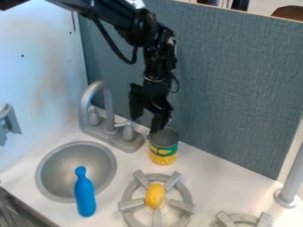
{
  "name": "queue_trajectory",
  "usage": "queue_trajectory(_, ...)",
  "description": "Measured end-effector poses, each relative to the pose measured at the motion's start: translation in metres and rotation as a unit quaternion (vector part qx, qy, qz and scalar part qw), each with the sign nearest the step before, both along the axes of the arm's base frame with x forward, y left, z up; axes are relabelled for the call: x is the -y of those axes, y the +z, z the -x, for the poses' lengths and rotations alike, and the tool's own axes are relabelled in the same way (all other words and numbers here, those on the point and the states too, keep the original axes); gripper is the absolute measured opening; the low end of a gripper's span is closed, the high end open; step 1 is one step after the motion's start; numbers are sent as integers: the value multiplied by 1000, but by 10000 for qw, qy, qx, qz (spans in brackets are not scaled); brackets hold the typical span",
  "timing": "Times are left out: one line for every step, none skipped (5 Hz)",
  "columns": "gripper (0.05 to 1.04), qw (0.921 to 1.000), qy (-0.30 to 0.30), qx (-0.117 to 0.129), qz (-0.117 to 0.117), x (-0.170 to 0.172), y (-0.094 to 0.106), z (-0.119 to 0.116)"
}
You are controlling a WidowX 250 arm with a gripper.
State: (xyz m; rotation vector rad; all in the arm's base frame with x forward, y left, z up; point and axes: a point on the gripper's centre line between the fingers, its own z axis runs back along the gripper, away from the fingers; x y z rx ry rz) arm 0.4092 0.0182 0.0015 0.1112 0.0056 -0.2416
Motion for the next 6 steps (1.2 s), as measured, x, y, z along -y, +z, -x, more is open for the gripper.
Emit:
queue_trajectory(1001,9997,-7,-253,0,1,-18,8)
queue_trajectory(1001,9996,-133,-259,0,1,-25,0)
queue_trajectory(1001,9997,-132,-151,110,3,-16,-14)
queue_trajectory(1001,9997,-62,-207,129,4,-21,-23)
queue_trajectory(1001,9991,102,-394,-127,-4,-31,-33)
queue_trajectory(1001,9971,244,-609,-393,-11,-42,-32)
